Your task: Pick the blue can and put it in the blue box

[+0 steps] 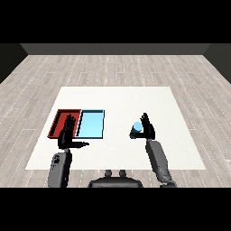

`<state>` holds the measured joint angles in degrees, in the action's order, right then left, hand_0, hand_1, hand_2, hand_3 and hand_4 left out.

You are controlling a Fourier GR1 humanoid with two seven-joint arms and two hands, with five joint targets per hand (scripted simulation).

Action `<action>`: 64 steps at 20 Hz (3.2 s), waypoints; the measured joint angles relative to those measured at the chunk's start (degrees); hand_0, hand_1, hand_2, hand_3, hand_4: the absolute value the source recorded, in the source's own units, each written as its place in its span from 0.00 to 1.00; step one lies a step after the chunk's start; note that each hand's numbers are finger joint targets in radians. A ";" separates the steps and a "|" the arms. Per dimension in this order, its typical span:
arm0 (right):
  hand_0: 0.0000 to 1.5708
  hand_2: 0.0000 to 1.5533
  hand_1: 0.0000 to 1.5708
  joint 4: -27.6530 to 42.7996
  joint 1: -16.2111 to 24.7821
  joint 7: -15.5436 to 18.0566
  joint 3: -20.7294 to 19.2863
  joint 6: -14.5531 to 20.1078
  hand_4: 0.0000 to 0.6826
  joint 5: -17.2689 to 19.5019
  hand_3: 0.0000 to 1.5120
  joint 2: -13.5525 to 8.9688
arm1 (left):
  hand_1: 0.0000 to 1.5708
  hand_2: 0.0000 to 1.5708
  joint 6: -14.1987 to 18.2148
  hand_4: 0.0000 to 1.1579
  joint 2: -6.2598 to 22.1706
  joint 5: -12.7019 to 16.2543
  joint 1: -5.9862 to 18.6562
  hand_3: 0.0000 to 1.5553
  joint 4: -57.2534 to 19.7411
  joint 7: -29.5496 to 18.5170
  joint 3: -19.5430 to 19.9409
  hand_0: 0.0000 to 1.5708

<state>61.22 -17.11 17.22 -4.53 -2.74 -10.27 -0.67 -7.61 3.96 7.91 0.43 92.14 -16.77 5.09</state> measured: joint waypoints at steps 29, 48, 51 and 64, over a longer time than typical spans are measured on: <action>0.92 0.95 0.92 -5.26 -7.05 0.24 8.94 16.26 0.93 1.22 0.96 0.37 | 0.00 0.00 0.74 0.00 -1.13 -2.36 -0.71 0.00 -0.15 -0.55 -1.54 0.00; 0.95 0.94 0.95 13.31 -8.21 -7.11 15.30 16.26 0.93 4.66 0.95 -0.33 | 0.00 0.00 1.45 0.00 -3.65 0.43 2.23 0.00 -1.01 6.15 -8.68 0.00; 0.94 0.94 0.94 13.68 -6.97 -6.65 14.91 15.22 0.92 4.80 0.95 -0.25 | 0.00 0.00 1.22 0.00 -3.81 2.94 3.68 0.00 -1.31 8.70 -9.71 0.00; 0.92 0.93 0.92 14.23 -8.70 -6.94 16.32 14.69 0.89 5.13 0.95 0.36 | 0.00 0.00 12.43 0.00 -3.95 2.90 10.44 0.00 -8.74 10.61 -20.82 0.00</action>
<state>75.45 -25.81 10.28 11.79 11.95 -5.14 -0.31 4.83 0.01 10.80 10.88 83.41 -6.16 -15.73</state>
